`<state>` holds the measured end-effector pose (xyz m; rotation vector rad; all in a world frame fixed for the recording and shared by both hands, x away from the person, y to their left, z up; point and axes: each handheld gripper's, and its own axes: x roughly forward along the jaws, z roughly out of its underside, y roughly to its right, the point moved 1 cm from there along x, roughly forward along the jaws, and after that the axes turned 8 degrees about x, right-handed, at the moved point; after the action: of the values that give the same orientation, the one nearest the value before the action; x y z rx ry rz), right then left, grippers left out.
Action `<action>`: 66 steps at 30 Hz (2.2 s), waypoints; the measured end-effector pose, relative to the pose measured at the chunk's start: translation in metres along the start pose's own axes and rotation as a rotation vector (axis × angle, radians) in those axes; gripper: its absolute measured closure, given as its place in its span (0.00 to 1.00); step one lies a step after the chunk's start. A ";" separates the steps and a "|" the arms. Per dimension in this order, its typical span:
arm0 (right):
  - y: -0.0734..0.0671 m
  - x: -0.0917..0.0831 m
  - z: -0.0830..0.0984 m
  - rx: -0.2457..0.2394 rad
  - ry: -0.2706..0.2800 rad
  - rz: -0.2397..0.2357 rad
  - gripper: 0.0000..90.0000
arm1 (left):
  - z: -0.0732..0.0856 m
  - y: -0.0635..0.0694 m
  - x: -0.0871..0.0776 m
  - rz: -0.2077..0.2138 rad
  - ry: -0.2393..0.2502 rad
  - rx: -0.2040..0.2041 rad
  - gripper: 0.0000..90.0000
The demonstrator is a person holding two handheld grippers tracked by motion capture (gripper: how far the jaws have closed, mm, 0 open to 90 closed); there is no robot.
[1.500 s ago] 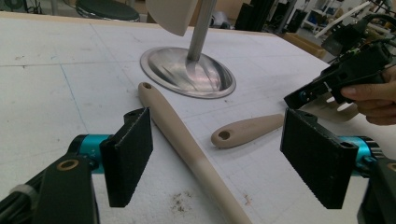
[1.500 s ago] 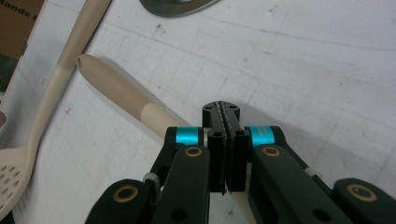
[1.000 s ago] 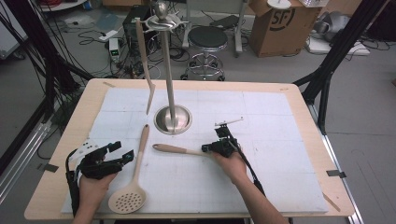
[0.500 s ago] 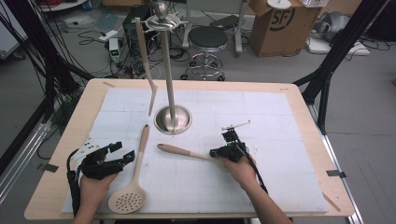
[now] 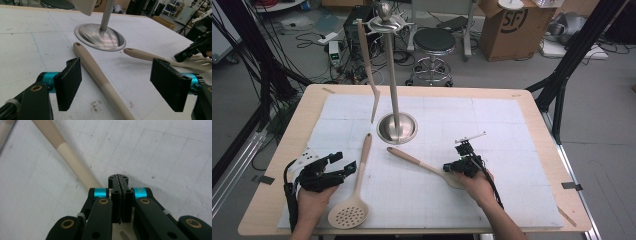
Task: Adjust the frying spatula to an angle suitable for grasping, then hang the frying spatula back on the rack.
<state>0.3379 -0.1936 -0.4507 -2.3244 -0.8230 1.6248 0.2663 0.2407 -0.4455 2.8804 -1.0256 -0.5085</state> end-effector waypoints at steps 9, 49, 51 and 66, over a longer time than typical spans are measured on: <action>0.006 -0.008 0.007 0.024 -0.014 0.009 0.99 | 0.000 0.000 0.001 0.001 -0.002 0.002 0.29; 0.007 -0.021 0.004 0.088 0.047 -0.132 0.66 | 0.000 0.000 0.003 -0.001 -0.004 0.001 0.29; 0.007 -0.020 0.002 0.090 0.041 -0.142 0.66 | 0.000 0.000 0.003 -0.002 -0.004 0.000 0.29; -0.007 0.001 -0.010 0.094 -0.025 -0.187 0.62 | 0.000 0.001 0.004 -0.002 -0.007 0.005 0.29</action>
<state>0.3450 -0.1855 -0.4441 -2.0993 -0.9187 1.5806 0.2692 0.2376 -0.4462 2.8860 -1.0267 -0.5174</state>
